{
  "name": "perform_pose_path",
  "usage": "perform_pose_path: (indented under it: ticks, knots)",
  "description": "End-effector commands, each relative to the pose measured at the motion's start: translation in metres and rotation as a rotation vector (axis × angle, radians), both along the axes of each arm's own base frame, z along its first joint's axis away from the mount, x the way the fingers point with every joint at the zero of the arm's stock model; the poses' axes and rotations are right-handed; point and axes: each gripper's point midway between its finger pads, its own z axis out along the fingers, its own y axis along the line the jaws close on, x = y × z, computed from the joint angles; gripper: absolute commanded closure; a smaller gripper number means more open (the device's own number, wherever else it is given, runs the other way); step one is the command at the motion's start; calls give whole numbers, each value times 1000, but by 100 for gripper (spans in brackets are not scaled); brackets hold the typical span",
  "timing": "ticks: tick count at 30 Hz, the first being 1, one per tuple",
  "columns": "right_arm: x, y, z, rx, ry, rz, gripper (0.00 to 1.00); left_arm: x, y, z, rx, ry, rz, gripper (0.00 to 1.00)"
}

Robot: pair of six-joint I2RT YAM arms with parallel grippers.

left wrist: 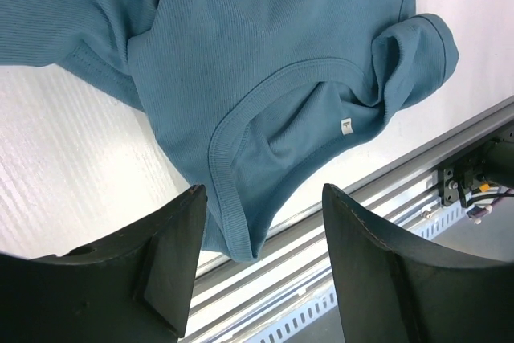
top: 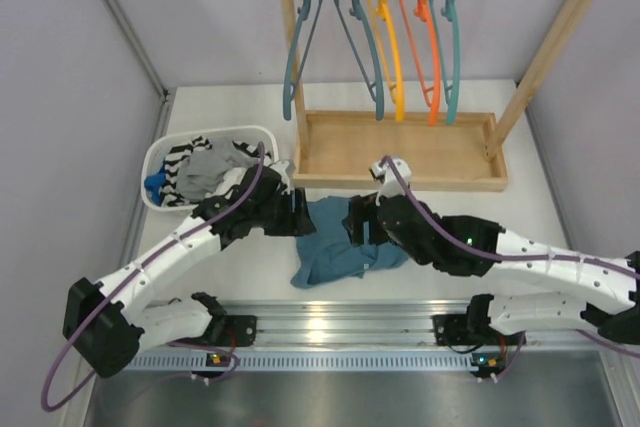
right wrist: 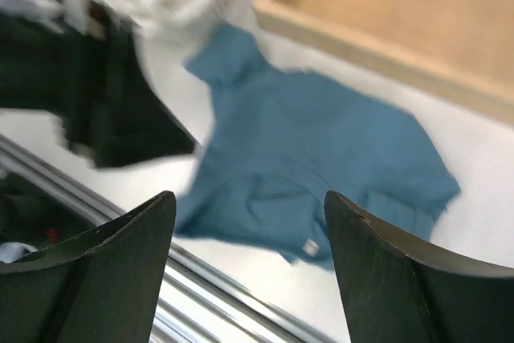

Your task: Place the tank top on the hanger

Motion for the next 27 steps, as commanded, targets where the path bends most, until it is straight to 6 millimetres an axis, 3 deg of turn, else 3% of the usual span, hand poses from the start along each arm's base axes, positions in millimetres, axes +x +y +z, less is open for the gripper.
perform_pose_path:
  ticks: [1,2,3,5,6,8,9,12,19,22,26,27]
  knots:
    - [0,33,108,90,-152,152,25,1,3,21,-10,-46,7,35]
    - [3,33,126,82,-187,157,25,1,4,23,-14,-51,15,35]
    - [8,38,165,125,-228,140,25,1,4,24,-15,-51,17,35]
    - [24,25,185,31,-281,76,27,0,5,26,-20,-54,21,35]
    - [32,29,213,42,-317,47,28,-1,5,27,-23,-55,22,35]
    - [45,17,231,-11,-358,-5,28,-1,6,29,-24,-59,25,35]
    - [47,12,257,34,-384,-17,28,-1,7,29,-24,-62,25,35]
    - [61,-16,295,91,-433,-104,27,-2,7,30,-26,-61,23,35]
    - [103,-119,319,89,-509,-432,25,-2,4,33,-30,-62,4,36]
    - [119,-149,317,74,-515,-495,26,-2,2,32,-30,-62,-9,36]
    - [142,-165,316,89,-516,-470,27,-2,0,30,-35,-56,-19,36]
    - [148,-158,314,98,-507,-413,27,-3,-1,29,-36,-53,-22,36]
